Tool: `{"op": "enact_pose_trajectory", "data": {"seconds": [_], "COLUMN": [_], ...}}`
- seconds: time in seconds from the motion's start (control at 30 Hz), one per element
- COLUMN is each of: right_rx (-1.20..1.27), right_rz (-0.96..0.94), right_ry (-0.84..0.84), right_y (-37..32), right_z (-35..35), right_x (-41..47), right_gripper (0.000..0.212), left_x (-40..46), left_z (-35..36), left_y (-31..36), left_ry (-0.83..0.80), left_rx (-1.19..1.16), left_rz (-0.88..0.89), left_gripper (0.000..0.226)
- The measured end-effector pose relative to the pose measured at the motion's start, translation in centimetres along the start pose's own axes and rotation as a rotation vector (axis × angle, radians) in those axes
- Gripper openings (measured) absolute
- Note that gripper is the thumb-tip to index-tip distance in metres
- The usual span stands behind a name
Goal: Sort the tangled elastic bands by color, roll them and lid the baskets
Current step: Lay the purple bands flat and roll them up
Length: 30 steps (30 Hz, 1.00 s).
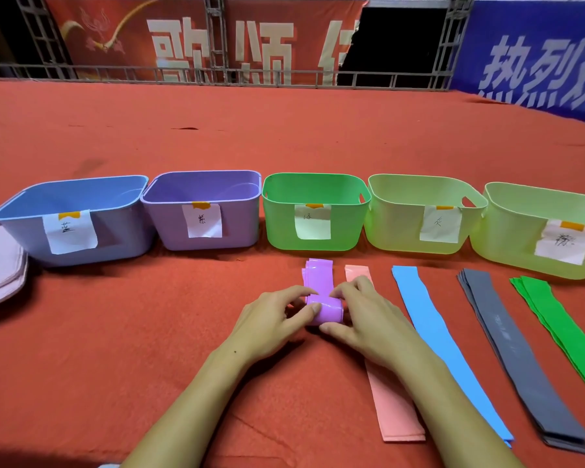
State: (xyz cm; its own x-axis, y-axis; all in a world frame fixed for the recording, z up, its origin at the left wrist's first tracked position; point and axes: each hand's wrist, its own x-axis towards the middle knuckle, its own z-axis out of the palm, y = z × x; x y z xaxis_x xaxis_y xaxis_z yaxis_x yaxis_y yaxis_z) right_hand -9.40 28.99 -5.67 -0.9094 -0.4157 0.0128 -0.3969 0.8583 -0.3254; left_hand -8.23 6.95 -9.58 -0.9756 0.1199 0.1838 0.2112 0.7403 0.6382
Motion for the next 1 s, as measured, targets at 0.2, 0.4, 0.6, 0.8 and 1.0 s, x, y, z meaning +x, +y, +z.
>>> {"op": "enact_pose_trajectory", "data": {"seconds": [0.2,0.4,0.6,0.8,1.0], "right_rx": [0.028,0.052,0.061,0.070,0.096], "right_rz": [-0.041,-0.045,0.000,0.016,-0.013], "right_ry": [-0.111,-0.132,-0.137,-0.140,-0.085], "right_y": [0.9,1.5,1.7,1.6,1.8], "right_z": [-0.4,0.4,0.9,1.1,1.0], "right_x": [1.6,2.2,2.7,2.8,2.4], "right_gripper": [0.032,0.038,0.041,0.044,0.063], "left_x": [0.8,1.2,1.0,1.1,1.5], "left_z": [1.2,1.6,1.2,0.9,0.6], "left_y": [0.5,-0.4,-0.2,-1.1,-1.8], "left_ry": [0.122,0.147,0.100,0.039,0.031], "left_rx": [0.013,0.070,0.025,0.007,-0.023], "left_rz": [-0.050,-0.039,0.043,0.129,0.112], "left_gripper": [0.035,0.051,0.048,0.058,0.050]}}
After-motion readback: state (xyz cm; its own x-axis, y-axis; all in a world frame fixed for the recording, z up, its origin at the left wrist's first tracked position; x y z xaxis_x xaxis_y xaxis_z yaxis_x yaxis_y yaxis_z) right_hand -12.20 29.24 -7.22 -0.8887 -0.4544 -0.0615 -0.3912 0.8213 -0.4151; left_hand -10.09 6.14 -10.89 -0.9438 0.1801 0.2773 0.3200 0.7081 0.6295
